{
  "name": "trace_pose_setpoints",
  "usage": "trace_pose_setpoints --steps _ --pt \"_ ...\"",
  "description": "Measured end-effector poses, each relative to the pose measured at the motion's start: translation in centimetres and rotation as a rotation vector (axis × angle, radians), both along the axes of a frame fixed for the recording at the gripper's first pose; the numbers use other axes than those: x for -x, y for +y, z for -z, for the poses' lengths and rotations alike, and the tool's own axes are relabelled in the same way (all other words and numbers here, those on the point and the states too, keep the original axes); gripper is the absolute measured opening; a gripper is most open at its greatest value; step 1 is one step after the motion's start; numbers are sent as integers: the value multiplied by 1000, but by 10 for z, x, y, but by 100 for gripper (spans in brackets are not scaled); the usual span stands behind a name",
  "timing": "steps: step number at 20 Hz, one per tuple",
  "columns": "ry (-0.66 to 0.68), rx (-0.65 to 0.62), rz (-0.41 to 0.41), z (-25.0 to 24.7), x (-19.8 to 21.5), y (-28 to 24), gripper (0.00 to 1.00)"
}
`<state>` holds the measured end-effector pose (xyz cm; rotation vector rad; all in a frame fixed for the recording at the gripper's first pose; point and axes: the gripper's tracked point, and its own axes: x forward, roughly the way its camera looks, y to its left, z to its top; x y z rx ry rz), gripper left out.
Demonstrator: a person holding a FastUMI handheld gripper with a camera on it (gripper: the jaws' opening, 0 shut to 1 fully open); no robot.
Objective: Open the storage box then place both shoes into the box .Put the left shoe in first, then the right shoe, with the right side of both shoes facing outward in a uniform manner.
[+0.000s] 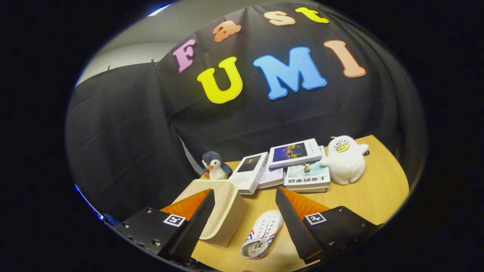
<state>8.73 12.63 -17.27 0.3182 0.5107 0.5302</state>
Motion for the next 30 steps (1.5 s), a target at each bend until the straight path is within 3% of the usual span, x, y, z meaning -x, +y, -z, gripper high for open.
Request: trace_pose_setpoints --steps 6,17,25,28,29,30 --pt "172 -90 -133 44 -2 48 99" --pt "506 -261 -208 118 -4 107 96" --pt "661 -432 -258 120 4 138 94" --pt "669 -433 -248 112 1 136 66" --pt "655 -422 -236 111 -3 132 62" --pt "646 -423 -226 107 -5 129 36"
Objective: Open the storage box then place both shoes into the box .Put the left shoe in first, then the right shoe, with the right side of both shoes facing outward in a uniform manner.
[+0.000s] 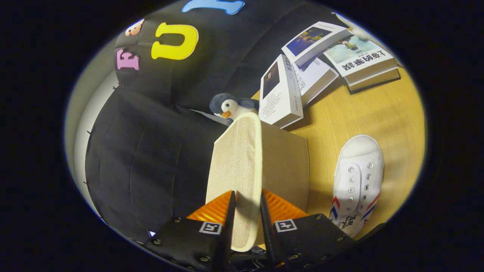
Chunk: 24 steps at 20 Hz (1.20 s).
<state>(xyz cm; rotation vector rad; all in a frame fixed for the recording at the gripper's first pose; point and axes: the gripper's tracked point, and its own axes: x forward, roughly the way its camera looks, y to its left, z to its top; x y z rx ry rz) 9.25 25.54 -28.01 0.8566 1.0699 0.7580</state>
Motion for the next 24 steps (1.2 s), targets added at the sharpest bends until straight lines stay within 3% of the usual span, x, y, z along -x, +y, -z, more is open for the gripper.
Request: trace_pose_setpoints --steps 2,5,6,13,24 --pt "9 -24 -22 -11 5 0 15" --pt "-15 -47 -51 -28 8 -1 15" --pt "-14 -38 -52 -25 7 12 3" --pt "-109 -85 -98 -104 10 29 4" --pt "-230 -121 -205 -184 22 148 9"
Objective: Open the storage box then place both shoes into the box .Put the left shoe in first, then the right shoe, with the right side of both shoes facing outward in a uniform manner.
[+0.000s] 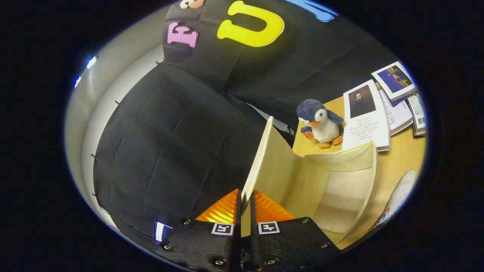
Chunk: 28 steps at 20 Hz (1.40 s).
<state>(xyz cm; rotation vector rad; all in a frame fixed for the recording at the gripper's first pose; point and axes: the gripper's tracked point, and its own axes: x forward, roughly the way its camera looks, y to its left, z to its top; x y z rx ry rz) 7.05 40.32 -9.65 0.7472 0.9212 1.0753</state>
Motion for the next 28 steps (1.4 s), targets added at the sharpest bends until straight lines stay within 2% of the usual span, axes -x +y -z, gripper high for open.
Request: trace_pose_setpoints --steps 7,10,13,14,15,16,19,20,21,28 --pt "-11 28 -45 -3 15 80 9" --pt "-37 53 -48 2 19 101 17" --pt "-56 74 -50 5 18 108 42" --pt "-63 80 -47 3 18 108 57" --pt "-79 94 -42 4 15 107 63" --pt "-99 105 -33 5 13 105 77" --pt "-126 135 -38 7 13 94 81" --pt "-137 148 -43 7 14 89 94" --pt "-154 167 -45 10 14 84 96" --pt "-199 214 -19 13 13 36 96"
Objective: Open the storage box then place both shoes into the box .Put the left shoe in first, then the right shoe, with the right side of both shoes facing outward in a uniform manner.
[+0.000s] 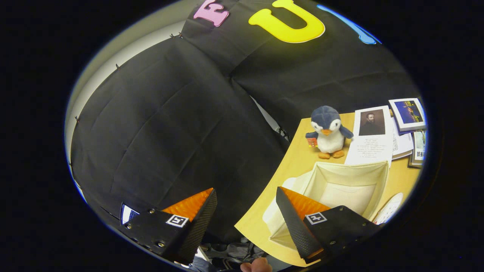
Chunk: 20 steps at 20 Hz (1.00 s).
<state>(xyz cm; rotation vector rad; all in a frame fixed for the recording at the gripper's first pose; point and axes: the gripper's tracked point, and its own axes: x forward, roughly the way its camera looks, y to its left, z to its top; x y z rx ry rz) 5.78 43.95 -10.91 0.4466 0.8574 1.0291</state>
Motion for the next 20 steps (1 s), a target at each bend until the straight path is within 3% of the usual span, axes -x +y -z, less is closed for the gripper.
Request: trace_pose_setpoints --steps 10,20 --pt "-109 102 97 15 -8 -108 96" --pt "-150 253 222 62 -18 -213 96"
